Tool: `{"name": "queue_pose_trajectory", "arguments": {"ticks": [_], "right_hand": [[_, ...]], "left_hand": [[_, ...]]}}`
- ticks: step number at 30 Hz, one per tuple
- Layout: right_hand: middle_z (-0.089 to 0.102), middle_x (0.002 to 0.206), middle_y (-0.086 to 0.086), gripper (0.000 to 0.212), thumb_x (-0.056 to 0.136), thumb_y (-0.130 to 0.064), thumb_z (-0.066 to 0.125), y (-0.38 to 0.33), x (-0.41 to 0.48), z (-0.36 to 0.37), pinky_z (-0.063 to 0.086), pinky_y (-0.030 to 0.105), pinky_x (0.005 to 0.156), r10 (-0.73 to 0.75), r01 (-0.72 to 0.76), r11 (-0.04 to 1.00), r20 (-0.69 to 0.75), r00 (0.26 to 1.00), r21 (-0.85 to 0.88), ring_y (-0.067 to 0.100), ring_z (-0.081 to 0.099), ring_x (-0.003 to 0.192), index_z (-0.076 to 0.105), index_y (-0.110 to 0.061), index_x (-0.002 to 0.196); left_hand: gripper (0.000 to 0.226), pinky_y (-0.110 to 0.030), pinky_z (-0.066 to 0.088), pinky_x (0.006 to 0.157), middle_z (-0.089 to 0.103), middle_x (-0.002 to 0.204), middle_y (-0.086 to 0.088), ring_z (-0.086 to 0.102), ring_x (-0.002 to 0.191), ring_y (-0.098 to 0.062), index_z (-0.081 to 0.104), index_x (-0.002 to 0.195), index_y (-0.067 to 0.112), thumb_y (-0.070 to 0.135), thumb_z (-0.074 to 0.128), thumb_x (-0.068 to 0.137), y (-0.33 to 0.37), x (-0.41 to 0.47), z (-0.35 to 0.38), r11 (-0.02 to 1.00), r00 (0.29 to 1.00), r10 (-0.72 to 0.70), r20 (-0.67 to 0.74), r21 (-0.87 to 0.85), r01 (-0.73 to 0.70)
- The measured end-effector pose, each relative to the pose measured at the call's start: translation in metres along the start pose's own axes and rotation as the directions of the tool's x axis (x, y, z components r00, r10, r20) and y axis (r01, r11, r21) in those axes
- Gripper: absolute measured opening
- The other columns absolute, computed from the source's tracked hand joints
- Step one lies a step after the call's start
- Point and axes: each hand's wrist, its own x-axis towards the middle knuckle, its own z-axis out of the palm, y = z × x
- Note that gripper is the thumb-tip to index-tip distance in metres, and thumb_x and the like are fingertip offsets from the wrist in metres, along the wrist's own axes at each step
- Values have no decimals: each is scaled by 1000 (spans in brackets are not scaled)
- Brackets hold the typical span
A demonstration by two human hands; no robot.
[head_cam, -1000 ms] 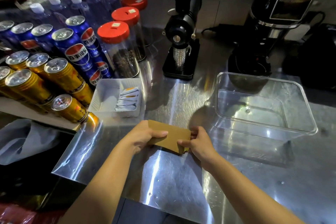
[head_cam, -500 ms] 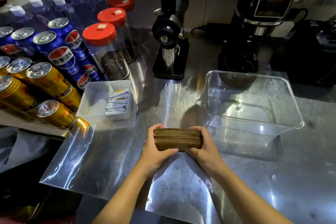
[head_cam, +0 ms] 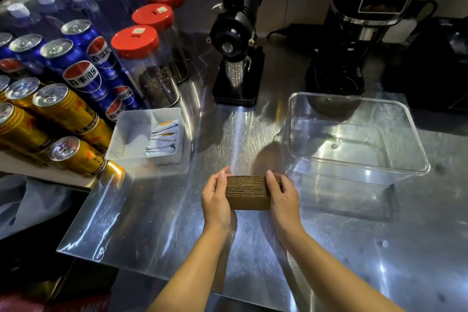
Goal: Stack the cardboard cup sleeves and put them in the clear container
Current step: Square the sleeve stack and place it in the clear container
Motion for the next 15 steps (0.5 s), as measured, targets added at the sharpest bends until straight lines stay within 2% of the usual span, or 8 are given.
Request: {"name": "queue_pose_trajectory", "arguments": {"ticks": [3,5,7,9,11,13,15], "right_hand": [[62,75,-4,23,91,-34,50,-1,3,1,45,31,71,-14,14,1000,-20,1000,-18,11,57,73,63,-19,79],[59,71,-6,26,92,-34,48,-1,2,1,45,22,65,-56,55,998,-35,998,-29,6,55,68,60,-18,75],[56,64,-11,28,92,-34,48,-4,0,1,40,12,55,-121,120,993,-52,991,-20,1,50,60,56,-18,71],[54,60,-17,26,91,-35,48,-9,2,0,38,10,53,-187,186,982,-55,981,-21,-1,46,58,54,-21,69],[56,64,-21,20,89,-35,48,-12,5,-4,39,11,58,-217,215,975,-41,975,-51,-2,48,62,56,-25,74],[63,82,-21,14,91,-32,47,-5,6,-11,44,15,73,-200,198,978,-22,979,-71,1,57,81,61,-29,89],[65,108,-5,22,93,-28,47,6,3,-15,45,30,91,-131,130,991,-25,991,-41,14,58,104,59,-22,111]], "left_hand": [[23,-21,51,73,68,99,-2,64,85,-8,66,95,18,20,44,94,1,3,0,999,998,19,57,34,-21],[22,-24,51,78,69,103,0,64,90,-10,66,98,20,21,45,94,3,3,1,999,996,1,91,34,-4],[22,-23,52,68,72,90,5,65,80,-9,68,93,22,27,47,92,4,1,3,1000,997,-2,80,19,1],[25,-21,51,60,70,72,11,63,71,-7,70,87,23,36,49,90,4,-1,4,999,999,23,42,28,-24],[26,-22,52,62,72,75,9,64,74,-9,70,88,23,39,49,88,0,-4,5,999,999,41,27,34,-42],[22,-20,52,67,74,90,2,66,84,-11,69,92,24,30,49,91,-6,-7,6,997,998,59,37,47,-61],[20,-17,51,71,72,99,0,66,92,-9,69,93,26,22,49,92,-10,-9,7,995,997,73,39,72,-76]]}}
